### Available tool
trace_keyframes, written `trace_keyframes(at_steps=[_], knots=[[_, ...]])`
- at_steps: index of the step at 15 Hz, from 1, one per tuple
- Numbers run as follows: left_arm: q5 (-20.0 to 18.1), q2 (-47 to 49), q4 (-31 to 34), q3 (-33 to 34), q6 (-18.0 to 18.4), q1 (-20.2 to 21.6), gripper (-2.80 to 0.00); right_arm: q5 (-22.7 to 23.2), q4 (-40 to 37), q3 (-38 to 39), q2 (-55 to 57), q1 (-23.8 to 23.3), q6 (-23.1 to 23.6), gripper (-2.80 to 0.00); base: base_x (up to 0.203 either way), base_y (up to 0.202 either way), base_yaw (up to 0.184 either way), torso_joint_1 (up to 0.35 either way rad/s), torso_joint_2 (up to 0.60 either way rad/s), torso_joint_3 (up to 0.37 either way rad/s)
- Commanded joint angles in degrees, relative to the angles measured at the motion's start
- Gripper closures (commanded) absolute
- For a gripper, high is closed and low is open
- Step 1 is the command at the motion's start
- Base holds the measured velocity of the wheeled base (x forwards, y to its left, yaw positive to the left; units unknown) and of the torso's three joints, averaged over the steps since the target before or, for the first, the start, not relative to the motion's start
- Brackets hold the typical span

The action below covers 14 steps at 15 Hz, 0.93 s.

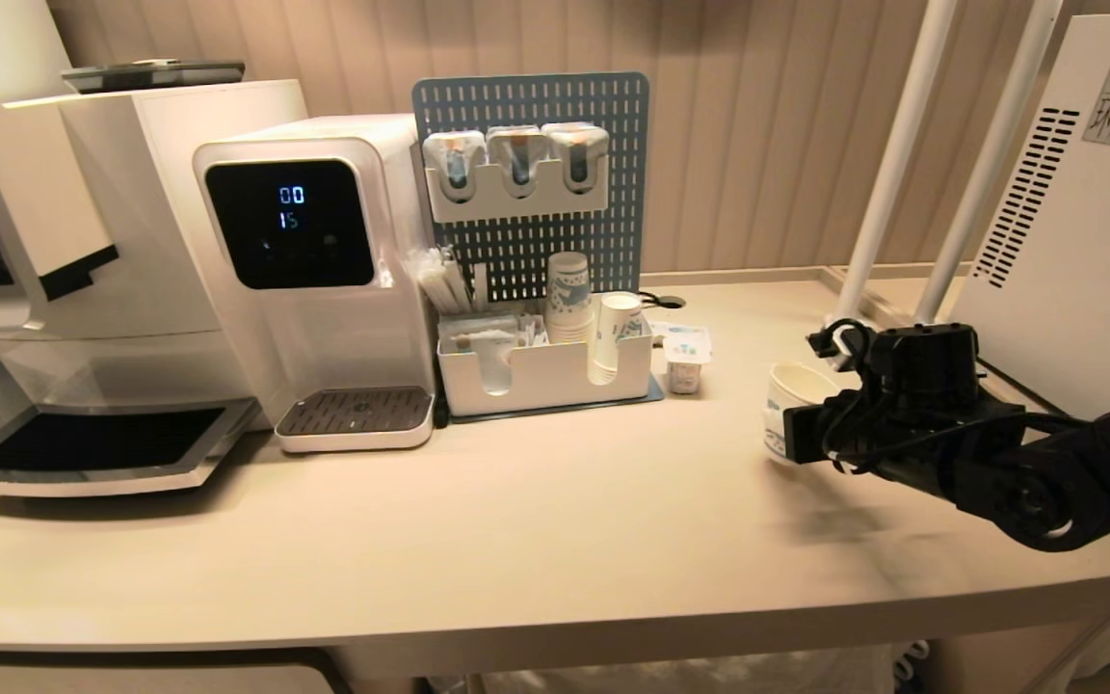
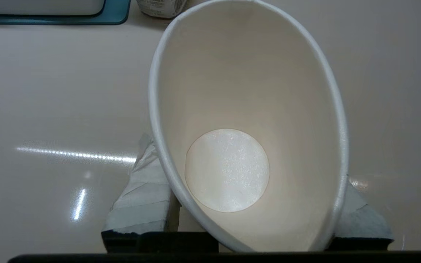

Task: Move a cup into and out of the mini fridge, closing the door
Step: Place the paper cup on the table

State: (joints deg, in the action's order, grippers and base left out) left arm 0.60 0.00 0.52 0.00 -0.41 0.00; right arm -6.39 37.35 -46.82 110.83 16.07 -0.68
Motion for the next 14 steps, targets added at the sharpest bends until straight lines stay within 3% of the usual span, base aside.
trace_keyframes(at_steps=[1, 8, 9, 14], knots=[[0.02, 0.09, 0.0, 0.09, -0.02, 0.0, 0.0, -0.06, 0.53, 0.07, 0.44, 0.58, -0.02, 0.0, 0.0, 0.0, 0.0, 0.0, 0.0, 0.0], [0.02, 0.09, 0.0, 0.09, -0.02, 0.0, 0.0, -0.12, 2.12, 0.46, 1.89, 2.12, -0.28, 0.0, 0.0, 0.0, 0.0, 0.0, 0.0, 0.0], [0.02, 0.09, 0.0, 0.09, -0.02, 0.0, 0.0, -0.11, 2.2, 0.51, 1.94, 2.18, -0.28, -2.8, 0.0, 0.0, 0.0, 0.0, 0.0, 0.0], [0.02, 0.09, 0.0, 0.09, -0.02, -0.08, 0.0, -0.03, 2.03, 1.38, 2.64, 2.21, -0.28, -2.8, 0.0, 0.0, 0.0, 0.0, 0.0, 0.0]])
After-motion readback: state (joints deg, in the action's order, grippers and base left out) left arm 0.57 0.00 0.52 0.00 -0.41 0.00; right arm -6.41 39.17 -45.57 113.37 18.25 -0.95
